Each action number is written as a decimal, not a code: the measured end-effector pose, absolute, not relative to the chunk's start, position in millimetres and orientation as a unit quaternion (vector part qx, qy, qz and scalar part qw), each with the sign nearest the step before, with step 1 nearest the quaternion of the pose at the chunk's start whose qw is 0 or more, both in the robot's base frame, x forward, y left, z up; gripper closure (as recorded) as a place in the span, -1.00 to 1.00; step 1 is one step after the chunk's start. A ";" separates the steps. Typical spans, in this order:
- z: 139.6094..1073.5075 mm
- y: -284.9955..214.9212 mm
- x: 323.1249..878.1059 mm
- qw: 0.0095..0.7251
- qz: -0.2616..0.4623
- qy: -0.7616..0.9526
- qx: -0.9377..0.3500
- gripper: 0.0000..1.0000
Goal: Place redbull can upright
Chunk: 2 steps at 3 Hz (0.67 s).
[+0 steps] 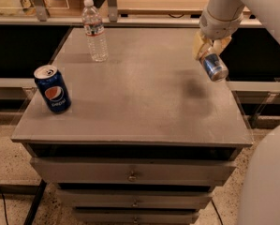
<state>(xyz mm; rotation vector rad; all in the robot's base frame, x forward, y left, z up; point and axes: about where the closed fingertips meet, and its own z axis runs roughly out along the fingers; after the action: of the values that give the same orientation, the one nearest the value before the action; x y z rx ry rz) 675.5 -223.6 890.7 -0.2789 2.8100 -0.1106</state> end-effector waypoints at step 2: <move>919.2 -216.6 650.0 0.230 -0.038 0.957 -0.174 1.00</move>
Offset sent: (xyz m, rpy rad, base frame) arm -0.0500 0.0113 0.0577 0.0027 -0.2708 0.2844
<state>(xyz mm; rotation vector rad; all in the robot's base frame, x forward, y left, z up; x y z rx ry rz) 650.0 -216.6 919.2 -0.4791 2.6319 -0.1056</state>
